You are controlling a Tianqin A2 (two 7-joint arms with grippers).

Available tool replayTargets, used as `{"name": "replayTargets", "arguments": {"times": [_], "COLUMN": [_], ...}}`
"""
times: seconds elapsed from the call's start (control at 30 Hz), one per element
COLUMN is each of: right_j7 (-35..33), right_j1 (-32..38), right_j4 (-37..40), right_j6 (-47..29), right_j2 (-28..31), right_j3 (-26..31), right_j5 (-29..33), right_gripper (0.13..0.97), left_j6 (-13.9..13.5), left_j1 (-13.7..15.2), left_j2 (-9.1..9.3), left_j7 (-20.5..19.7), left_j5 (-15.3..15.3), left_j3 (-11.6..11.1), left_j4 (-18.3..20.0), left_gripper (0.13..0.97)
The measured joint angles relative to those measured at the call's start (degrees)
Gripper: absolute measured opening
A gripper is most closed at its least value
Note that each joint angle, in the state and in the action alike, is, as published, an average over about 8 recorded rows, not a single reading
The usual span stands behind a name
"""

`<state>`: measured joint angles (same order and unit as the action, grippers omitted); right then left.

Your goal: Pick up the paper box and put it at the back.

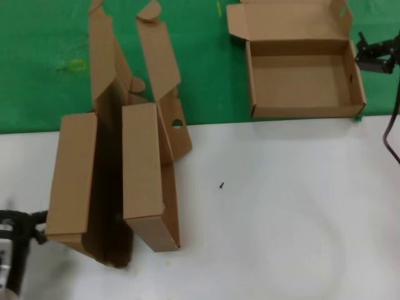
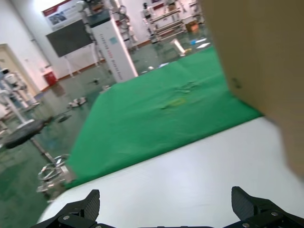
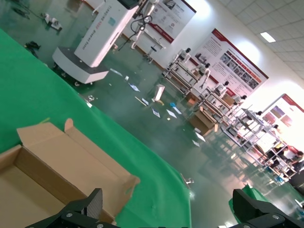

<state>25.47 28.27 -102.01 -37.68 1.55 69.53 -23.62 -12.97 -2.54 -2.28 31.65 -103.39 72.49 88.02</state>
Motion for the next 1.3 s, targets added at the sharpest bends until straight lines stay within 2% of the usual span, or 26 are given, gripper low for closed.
{"name": "replayTargets", "arguments": {"times": [0.1, 0.23, 0.6, 0.93, 1.17, 1.3], "right_j7": [-0.4, -0.7, -0.9, -0.5, 0.5, 0.6], "right_j1": [0.4, 0.6, 0.2, 0.0, 0.4, 0.5], "right_j4": [0.0, 0.0, 0.1, -0.2, -0.4, -0.2], "right_j6": [-0.3, -0.7, -0.8, -0.9, -1.0, -0.8], "right_j2": [-0.6, -1.0, -1.4, -1.5, -1.5, -1.5], "right_j3": [-0.5, -1.0, -2.3, -2.2, -1.1, -0.9], "right_j5": [0.7, 1.3, 1.0, 1.5, 2.6, 2.7], "right_gripper": [0.966, 0.966, 0.966, 0.966, 0.966, 0.966], "left_j6": [-1.0, -1.3, 1.9, 3.4, 2.9, 3.4], "left_j1": [-0.5, -1.2, -2.7, -1.4, -1.7, -1.3], "left_j2": [1.07, 1.78, 1.4, 0.94, 1.62, 1.0], "left_j7": [2.2, 3.0, -2.2, -3.9, -3.4, -4.6], "left_j5": [-1.0, -1.7, -0.8, -0.6, -1.2, -1.4], "left_j3": [0.7, 2.4, 8.0, 7.4, 8.9, 8.8], "left_j4": [-0.4, -0.1, 2.3, 1.4, 0.3, 0.0], "left_gripper": [0.966, 0.966, 0.966, 0.966, 0.966, 0.966]}}
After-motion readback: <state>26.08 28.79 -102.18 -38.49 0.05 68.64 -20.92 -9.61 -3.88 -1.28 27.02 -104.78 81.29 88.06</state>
